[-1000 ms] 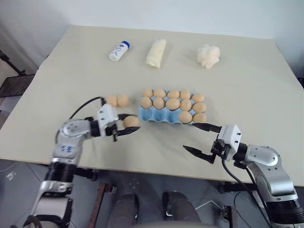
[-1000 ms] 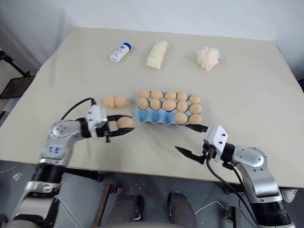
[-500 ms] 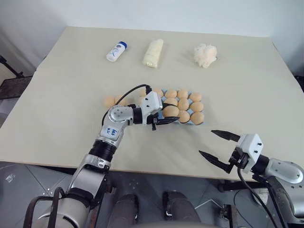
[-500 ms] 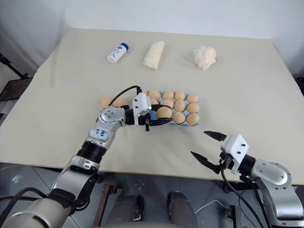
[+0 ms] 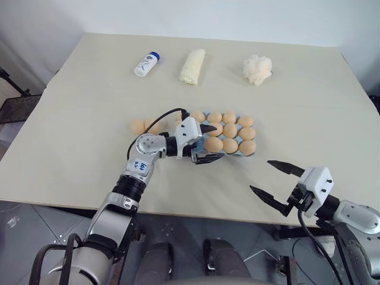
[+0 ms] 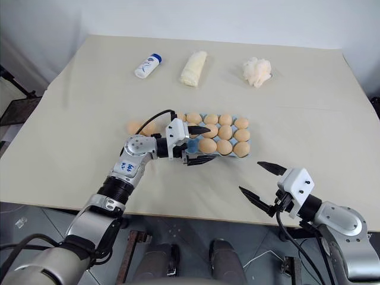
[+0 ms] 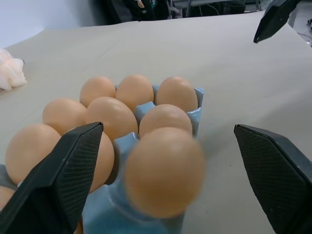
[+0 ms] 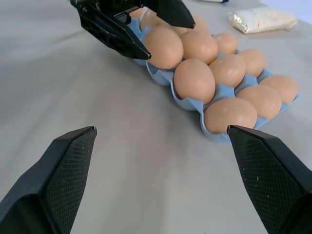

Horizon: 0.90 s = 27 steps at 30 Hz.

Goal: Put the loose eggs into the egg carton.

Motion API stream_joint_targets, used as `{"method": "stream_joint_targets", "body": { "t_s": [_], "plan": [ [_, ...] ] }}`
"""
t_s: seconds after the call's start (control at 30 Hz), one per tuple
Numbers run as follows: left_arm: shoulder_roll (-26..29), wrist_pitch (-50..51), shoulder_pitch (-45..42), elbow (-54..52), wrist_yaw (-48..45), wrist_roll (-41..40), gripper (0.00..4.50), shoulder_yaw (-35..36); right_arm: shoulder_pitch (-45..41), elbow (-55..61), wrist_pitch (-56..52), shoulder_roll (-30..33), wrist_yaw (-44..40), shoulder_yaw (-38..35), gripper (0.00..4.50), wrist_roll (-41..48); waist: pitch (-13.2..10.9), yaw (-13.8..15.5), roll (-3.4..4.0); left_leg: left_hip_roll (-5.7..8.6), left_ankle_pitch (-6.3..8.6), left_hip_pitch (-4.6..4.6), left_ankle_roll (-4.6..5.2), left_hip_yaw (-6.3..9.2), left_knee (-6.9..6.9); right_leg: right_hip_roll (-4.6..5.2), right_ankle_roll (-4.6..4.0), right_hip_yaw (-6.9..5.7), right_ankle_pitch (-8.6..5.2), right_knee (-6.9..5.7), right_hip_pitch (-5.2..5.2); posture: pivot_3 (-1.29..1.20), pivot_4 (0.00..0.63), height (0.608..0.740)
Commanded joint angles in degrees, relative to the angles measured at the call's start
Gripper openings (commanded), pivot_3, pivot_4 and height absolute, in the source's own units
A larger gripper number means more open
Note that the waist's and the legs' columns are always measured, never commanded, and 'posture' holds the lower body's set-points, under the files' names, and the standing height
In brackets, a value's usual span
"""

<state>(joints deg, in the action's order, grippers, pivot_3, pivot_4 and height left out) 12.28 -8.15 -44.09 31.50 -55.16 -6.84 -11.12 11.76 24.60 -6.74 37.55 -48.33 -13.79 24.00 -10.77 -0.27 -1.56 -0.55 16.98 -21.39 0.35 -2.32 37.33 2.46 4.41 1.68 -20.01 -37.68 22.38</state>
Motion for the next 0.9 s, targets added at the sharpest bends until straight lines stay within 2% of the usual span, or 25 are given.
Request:
{"method": "stream_joint_targets", "body": {
  "t_s": [0.03,0.2,0.33,0.47,0.7,0.9],
  "plan": [
    [3.79,0.66,2.37,-6.26,-1.71,-2.44,4.48,2.97,-1.44,0.72,0.07,0.60,-0.80,-0.36,4.50,1.21,0.00,-0.17,0.00,0.00,0.00,0.01,0.00,0.00,-0.01,-0.01,0.00,0.00,0.00,-0.01,0.01,0.00,0.150,0.740],
    [9.35,1.83,6.92,-11.85,-3.58,-5.46,4.48,6.57,-3.24,-0.25,-0.18,0.51,-1.83,0.49,4.50,1.29,0.00,-0.23,0.00,-0.03,-0.02,0.05,-0.04,0.00,-0.09,0.00,-0.02,0.00,0.00,-0.03,0.03,0.00,0.150,0.740],
    [16.72,2.77,14.75,-16.43,-6.75,-11.57,4.48,14.33,-6.90,-1.66,-0.48,0.05,-3.11,2.53,4.50,1.79,0.00,-0.83,0.00,-0.03,-0.01,0.07,-0.03,0.00,-0.06,0.06,-0.02,0.02,0.01,0.02,-0.01,0.00,0.150,0.740],
    [20.96,4.10,21.05,-18.42,-5.17,-12.70,4.48,18.82,-8.94,-3.11,-0.04,-0.53,-3.78,3.60,4.50,1.71,0.00,-1.27,0.00,-0.04,-0.01,0.08,-0.03,0.06,-0.15,0.10,-0.06,-0.05,-0.01,0.02,0.01,0.00,0.150,0.740],
    [22.20,3.08,28.91,-19.41,1.36,-13.30,4.48,26.68,-11.50,-6.73,1.85,-1.67,-5.11,5.32,4.50,1.05,0.00,-1.27,0.00,-0.02,0.00,0.04,0.00,0.07,-0.17,0.18,-0.06,-0.09,-0.01,0.17,-0.02,0.00,0.150,0.740],
    [21.47,4.99,31.18,-19.38,6.59,-13.56,4.48,29.38,-13.28,-9.61,3.73,-2.00,-6.51,6.16,4.50,0.72,0.00,-1.31,0.00,-0.02,0.00,0.04,0.00,0.08,-0.21,0.18,-0.06,-0.12,-0.01,0.16,0.00,0.00,0.150,0.740]
  ]
}}
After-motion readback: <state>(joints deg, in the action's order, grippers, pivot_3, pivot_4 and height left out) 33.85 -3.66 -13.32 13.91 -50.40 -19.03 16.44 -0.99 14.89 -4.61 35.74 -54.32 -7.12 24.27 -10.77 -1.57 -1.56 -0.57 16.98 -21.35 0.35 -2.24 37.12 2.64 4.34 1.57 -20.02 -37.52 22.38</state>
